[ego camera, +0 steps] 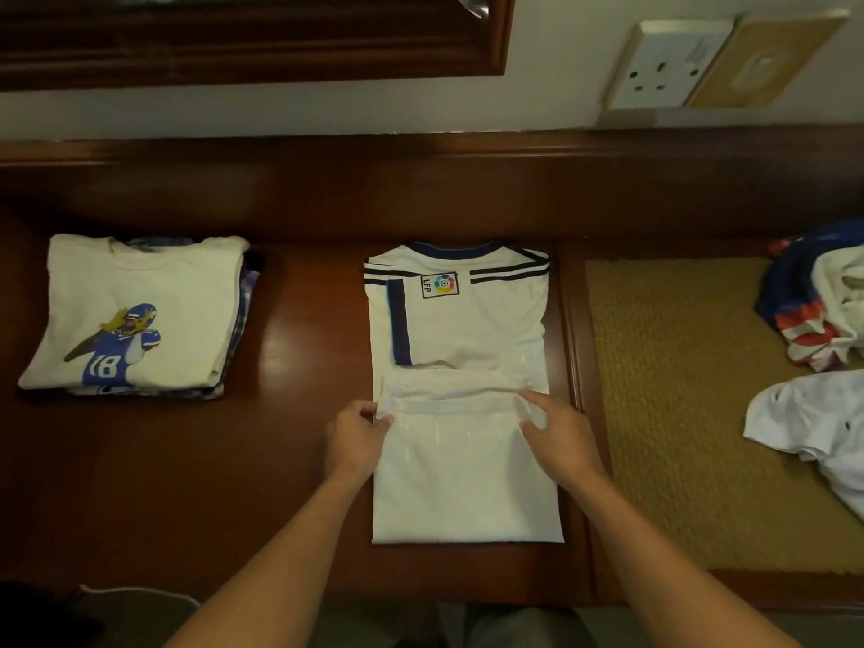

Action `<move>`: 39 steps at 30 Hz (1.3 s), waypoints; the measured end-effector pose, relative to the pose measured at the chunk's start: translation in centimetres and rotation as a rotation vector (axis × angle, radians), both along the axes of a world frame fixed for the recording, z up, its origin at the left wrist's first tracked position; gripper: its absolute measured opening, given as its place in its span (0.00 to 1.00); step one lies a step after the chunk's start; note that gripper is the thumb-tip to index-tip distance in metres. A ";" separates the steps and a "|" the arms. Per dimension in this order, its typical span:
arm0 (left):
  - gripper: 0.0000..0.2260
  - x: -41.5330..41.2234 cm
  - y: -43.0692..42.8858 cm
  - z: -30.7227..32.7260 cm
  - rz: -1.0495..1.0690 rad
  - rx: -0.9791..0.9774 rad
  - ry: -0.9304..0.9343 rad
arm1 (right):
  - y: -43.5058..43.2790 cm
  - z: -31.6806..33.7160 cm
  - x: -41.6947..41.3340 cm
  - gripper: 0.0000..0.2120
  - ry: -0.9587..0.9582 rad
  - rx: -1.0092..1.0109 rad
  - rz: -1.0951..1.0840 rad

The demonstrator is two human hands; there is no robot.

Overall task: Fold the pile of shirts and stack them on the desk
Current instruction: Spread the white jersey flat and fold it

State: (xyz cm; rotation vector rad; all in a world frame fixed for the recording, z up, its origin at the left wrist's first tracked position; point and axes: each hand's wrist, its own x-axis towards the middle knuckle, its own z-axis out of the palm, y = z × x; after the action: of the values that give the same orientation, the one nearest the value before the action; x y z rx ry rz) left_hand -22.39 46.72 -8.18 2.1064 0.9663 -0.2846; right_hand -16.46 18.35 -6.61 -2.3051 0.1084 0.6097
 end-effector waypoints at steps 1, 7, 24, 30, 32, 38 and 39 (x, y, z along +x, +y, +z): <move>0.09 -0.4 0.0 -0.1 -0.014 0.000 0.019 | -0.1 -0.1 -0.4 0.22 -0.023 -0.021 0.041; 0.16 -5.0 -0.3 0.0 -0.156 0.028 0.134 | -1.6 -1.0 -5.2 0.22 -0.060 -0.164 0.208; 0.18 -16.2 -0.9 1.0 -0.814 0.277 -0.011 | -4.3 -0.6 -16.0 0.19 -0.172 -0.348 0.343; 0.10 -15.3 -1.4 1.4 -0.760 0.342 -0.102 | -3.3 -0.6 -15.3 0.09 -0.253 -0.363 0.252; 0.09 -15.2 -1.4 1.6 -0.756 0.336 -0.091 | -3.1 -0.2 -15.2 0.09 -0.253 -0.375 0.252; 0.06 -17.3 0.4 3.8 -0.840 0.268 -0.071 | -4.2 2.4 -16.8 0.08 -0.212 -0.297 0.315; 0.06 -17.7 0.9 4.6 -0.865 0.259 -0.066 | -4.5 3.0 -17.2 0.08 -0.222 -0.273 0.324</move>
State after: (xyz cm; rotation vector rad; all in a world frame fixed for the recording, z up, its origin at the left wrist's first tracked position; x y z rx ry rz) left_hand -40.06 47.60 -3.62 2.6570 -0.0087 -0.5288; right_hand -33.67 13.89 -3.66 -2.6652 -0.3114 0.5172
